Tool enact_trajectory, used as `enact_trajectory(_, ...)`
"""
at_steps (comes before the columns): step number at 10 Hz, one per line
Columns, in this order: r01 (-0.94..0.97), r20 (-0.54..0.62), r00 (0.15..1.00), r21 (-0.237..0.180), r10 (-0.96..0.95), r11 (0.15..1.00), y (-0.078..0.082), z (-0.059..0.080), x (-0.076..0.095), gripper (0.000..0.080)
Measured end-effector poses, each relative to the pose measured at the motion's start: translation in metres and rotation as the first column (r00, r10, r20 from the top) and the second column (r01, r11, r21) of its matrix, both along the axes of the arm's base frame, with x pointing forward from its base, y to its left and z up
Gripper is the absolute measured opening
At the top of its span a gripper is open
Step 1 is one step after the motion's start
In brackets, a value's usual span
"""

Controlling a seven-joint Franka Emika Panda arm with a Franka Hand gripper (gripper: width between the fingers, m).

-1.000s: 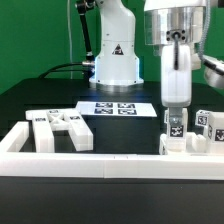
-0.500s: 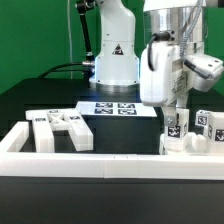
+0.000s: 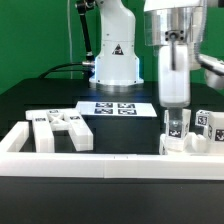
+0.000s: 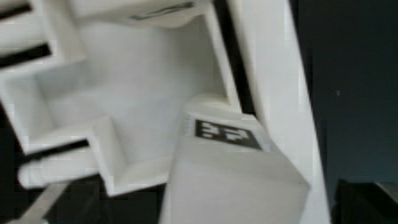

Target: Assemble chair

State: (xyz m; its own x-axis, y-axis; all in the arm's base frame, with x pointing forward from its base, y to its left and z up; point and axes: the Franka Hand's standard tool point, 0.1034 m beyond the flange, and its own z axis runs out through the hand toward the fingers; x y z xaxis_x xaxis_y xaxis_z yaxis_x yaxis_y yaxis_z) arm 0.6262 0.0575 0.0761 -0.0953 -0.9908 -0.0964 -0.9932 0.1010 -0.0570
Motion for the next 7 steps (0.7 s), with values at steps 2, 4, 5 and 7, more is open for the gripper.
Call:
enact_trajectory(2, -0.189, 0.018, 0.982, -0.014, 0.189, 0.982, 0.0013, -0.0003, 0.0000, 0.0647)
enact_trajectory(4, -0.344, 0.030, 0.938, -0.029, 0.344, 0.939, 0.0009, -0.0003, 0.0000, 0.0648)
enact_trajectory(5, -0.377, 0.032, 0.925, -0.033, 0.378, 0.926, 0.0008, -0.0003, 0.0000, 0.0648)
enact_trajectory(7, -0.528, 0.024, 0.848, -0.057, 0.530, 0.847, 0.0018, -0.0018, -0.0016, 0.0648)
